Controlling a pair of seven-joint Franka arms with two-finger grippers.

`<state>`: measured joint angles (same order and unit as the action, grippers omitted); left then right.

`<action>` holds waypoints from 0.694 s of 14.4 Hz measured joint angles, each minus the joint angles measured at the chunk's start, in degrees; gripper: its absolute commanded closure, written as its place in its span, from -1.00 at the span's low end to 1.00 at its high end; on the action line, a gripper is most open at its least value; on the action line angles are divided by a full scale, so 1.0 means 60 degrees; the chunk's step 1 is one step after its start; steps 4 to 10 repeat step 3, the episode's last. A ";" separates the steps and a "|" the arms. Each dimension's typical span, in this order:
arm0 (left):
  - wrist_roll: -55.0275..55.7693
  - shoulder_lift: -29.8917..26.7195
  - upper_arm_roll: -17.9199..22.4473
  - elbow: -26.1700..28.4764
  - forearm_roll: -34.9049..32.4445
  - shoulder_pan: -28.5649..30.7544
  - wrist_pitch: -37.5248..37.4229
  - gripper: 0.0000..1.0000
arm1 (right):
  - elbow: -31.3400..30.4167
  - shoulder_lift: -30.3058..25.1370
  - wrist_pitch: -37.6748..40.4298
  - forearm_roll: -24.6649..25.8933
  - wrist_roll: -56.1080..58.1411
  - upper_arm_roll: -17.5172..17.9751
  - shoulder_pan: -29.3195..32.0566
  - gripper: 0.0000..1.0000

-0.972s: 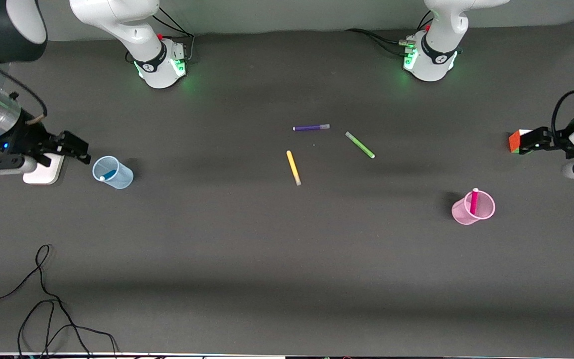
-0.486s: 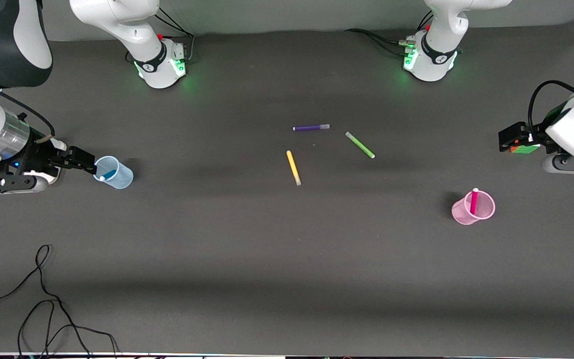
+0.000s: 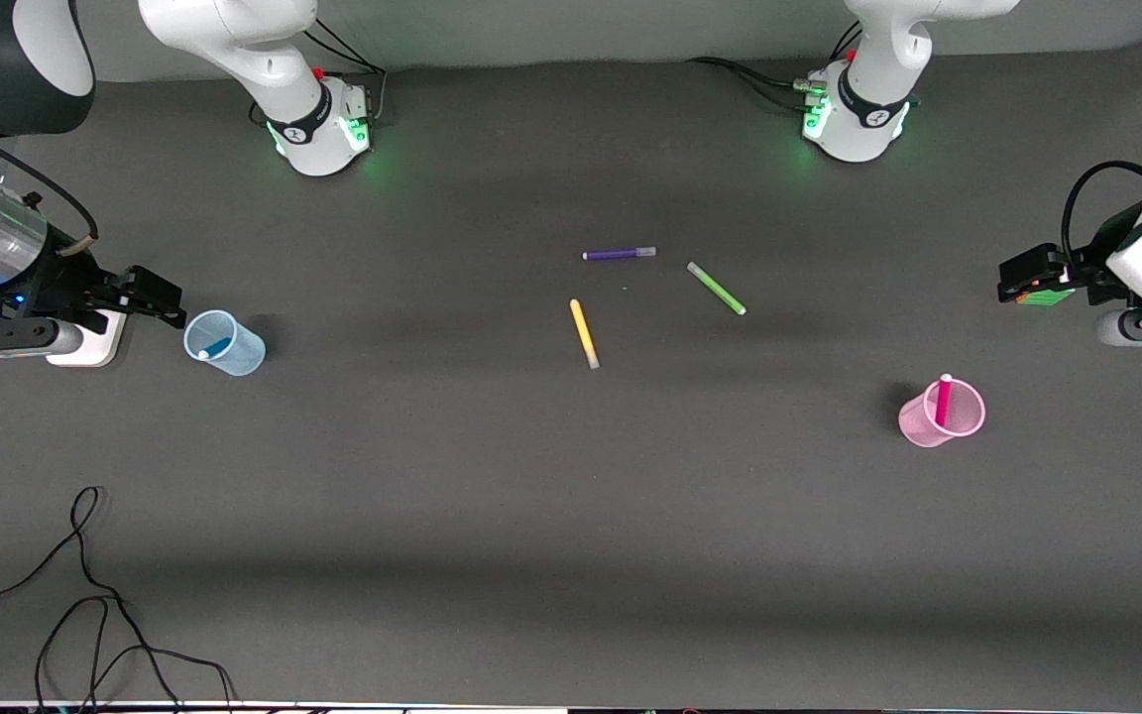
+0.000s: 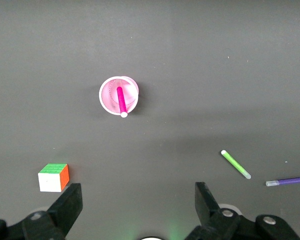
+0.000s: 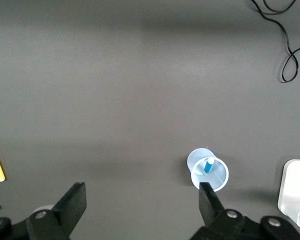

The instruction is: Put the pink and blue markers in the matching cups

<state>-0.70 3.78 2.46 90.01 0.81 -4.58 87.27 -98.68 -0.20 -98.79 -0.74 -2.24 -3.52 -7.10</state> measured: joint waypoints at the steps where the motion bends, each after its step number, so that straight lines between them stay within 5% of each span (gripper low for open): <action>1: 0.0000 0.0000 0.0000 0.0015 0.0000 -0.0008 0.0000 -0.99 | -0.0029 0.0000 -0.0002 0.0000 -0.0007 0.0010 0.0000 -1.00; 10: 0.0000 0.0000 0.0000 0.0033 0.0000 -0.0012 0.0000 -0.99 | -0.0064 0.0002 -0.0006 0.0000 -0.0104 0.0015 0.0000 -1.00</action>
